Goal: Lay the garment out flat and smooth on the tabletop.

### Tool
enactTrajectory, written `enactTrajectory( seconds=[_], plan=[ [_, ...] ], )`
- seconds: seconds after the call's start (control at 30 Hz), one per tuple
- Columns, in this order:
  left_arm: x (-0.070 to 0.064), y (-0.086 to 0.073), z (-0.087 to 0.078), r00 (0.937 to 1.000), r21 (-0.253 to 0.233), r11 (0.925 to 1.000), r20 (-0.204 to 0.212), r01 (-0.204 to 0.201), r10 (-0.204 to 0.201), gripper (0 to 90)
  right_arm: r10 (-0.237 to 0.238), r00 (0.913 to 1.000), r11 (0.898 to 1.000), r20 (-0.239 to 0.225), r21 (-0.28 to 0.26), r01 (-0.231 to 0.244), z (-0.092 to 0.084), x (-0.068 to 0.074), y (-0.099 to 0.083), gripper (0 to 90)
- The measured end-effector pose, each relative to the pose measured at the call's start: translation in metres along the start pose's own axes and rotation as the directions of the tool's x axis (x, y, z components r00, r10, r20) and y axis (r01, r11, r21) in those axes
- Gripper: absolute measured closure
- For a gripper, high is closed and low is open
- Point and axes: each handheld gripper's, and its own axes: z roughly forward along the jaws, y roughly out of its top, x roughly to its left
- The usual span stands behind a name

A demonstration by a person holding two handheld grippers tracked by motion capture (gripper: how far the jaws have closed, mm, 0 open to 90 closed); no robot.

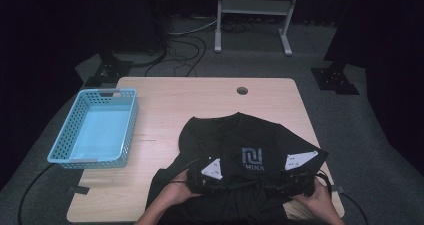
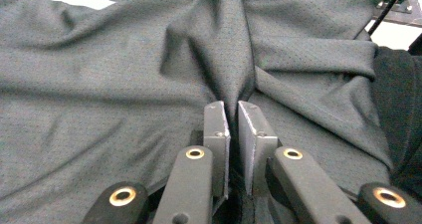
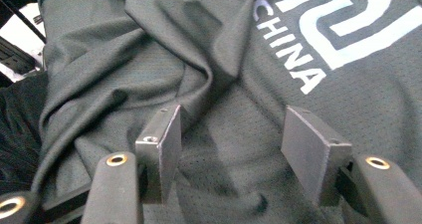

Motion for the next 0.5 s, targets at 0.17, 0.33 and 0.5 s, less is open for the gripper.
enactTrajectory(
  seconds=[0.17,0.33,0.5],
  plan=[
    [0.003,-0.003,-0.009,0.9995,-0.035,0.999,0.013,0.029,-0.028,83.3,-0.001,1.0,1.0,0.003,-0.013,0.001,-0.001,-0.002,-0.002,43.0],
    [0.002,-0.007,-0.017,0.9985,-0.06,0.9969,0.021,0.052,-0.051,82.8,-0.029,0.9991,1.0,0.031,0.003,0.029,-0.002,0.0,-0.002,43.2],
    [0.001,-0.012,-0.023,0.9974,-0.074,0.9947,0.021,0.07,-0.069,82.5,-0.038,0.9983,0.999,0.044,0.011,0.037,-0.004,0.0,-0.003,43.1]
  ],
)
